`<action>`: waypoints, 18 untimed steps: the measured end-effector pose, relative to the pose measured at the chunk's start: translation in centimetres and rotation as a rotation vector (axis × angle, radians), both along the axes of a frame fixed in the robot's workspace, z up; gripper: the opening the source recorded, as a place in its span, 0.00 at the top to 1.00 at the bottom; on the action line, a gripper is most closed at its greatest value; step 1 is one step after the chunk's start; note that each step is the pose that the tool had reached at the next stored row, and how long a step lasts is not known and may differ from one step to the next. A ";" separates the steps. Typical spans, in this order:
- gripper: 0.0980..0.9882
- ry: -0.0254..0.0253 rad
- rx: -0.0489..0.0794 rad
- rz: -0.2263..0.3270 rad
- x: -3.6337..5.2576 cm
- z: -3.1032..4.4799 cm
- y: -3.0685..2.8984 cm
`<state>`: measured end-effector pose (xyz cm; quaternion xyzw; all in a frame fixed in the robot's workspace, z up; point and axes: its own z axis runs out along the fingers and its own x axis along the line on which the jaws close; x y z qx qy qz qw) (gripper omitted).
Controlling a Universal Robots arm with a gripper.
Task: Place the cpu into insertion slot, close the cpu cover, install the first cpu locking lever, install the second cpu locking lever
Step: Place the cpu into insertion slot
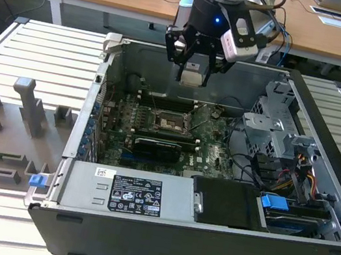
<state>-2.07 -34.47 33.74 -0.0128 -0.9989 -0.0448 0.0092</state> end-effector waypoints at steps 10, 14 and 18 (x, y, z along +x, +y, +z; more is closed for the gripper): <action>0.50 0.0000 0.000 0.000 0.00 -0.47 0.00; 0.50 0.0000 0.000 0.000 0.00 -0.74 0.00; 0.50 0.0000 0.000 0.000 0.00 -0.95 0.00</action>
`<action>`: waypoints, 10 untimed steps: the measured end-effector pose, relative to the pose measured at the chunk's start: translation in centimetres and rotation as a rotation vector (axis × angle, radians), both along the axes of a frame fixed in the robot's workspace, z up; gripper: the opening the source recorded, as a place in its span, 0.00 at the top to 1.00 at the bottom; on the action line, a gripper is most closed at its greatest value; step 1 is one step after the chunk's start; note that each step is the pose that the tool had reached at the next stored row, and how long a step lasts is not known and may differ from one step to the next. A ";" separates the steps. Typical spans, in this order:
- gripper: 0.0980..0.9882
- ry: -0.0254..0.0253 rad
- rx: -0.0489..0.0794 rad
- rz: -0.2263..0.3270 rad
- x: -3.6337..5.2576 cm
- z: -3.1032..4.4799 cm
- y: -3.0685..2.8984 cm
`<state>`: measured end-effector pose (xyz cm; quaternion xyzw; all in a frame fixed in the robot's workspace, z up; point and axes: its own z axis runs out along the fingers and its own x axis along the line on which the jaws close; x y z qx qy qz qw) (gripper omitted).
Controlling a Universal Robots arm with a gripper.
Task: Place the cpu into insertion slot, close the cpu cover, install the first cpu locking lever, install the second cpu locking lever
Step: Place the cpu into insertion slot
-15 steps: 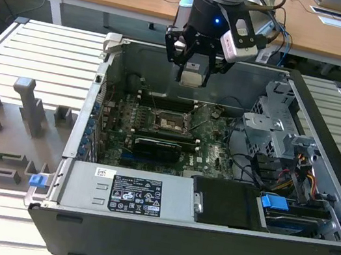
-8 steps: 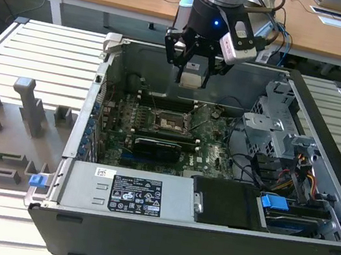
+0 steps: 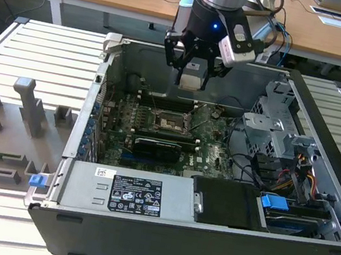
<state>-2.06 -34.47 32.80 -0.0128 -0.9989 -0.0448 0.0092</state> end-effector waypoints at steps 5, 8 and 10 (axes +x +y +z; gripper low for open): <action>0.50 0.0000 0.000 0.000 0.00 -0.23 0.00; 0.50 0.0000 0.000 0.000 0.00 -0.38 0.00; 0.50 -0.0001 0.000 0.000 0.00 -0.46 0.00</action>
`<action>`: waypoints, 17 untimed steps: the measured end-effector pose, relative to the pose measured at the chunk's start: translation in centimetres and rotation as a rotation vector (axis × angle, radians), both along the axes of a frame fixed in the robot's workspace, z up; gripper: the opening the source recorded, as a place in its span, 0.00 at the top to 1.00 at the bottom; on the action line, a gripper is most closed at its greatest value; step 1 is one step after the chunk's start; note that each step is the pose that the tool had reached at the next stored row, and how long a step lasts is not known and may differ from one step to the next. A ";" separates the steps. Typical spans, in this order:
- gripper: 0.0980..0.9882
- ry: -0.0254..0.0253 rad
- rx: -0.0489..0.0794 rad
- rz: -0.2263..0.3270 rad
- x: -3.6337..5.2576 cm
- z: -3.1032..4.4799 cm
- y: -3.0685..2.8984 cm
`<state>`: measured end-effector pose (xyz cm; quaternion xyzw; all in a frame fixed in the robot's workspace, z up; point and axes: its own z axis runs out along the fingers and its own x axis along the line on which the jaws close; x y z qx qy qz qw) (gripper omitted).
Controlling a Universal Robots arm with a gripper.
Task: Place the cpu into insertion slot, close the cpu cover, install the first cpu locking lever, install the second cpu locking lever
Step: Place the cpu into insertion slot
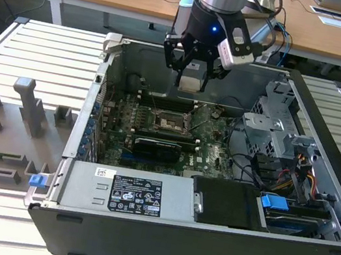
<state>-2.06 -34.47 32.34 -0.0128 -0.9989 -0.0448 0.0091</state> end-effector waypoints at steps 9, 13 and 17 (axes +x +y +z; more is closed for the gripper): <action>0.50 0.0000 0.000 0.000 0.00 -0.41 0.00; 0.50 0.0000 0.000 0.000 0.00 -0.62 0.00; 0.50 0.0000 0.000 0.000 0.00 -0.88 0.00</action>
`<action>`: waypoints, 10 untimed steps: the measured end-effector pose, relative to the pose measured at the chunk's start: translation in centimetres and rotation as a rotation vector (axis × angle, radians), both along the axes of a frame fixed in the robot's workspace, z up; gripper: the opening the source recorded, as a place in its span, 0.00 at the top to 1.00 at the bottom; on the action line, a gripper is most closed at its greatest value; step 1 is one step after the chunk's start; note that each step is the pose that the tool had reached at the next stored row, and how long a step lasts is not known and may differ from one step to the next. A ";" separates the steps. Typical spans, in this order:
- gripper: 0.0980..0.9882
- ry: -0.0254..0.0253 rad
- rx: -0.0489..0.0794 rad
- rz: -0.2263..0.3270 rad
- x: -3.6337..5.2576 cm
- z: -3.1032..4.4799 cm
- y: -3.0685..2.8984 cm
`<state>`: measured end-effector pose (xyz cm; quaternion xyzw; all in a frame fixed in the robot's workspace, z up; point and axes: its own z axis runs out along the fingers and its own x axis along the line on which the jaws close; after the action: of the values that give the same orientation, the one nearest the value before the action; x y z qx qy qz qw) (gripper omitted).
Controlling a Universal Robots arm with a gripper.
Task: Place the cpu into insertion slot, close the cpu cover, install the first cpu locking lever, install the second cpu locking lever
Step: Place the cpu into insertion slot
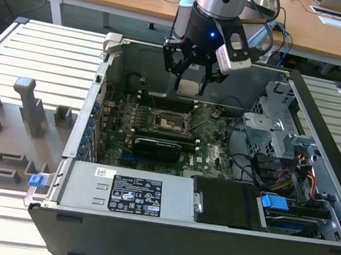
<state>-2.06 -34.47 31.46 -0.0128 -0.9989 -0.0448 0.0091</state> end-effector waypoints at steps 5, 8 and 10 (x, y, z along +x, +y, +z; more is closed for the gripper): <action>0.50 0.0001 0.000 0.000 0.00 -0.38 0.00; 0.50 0.0001 0.000 0.000 0.00 -0.55 0.00; 0.50 0.0000 0.000 0.000 0.00 -0.68 0.00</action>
<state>-2.06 -34.47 30.78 -0.0128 -0.9989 -0.0448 0.0092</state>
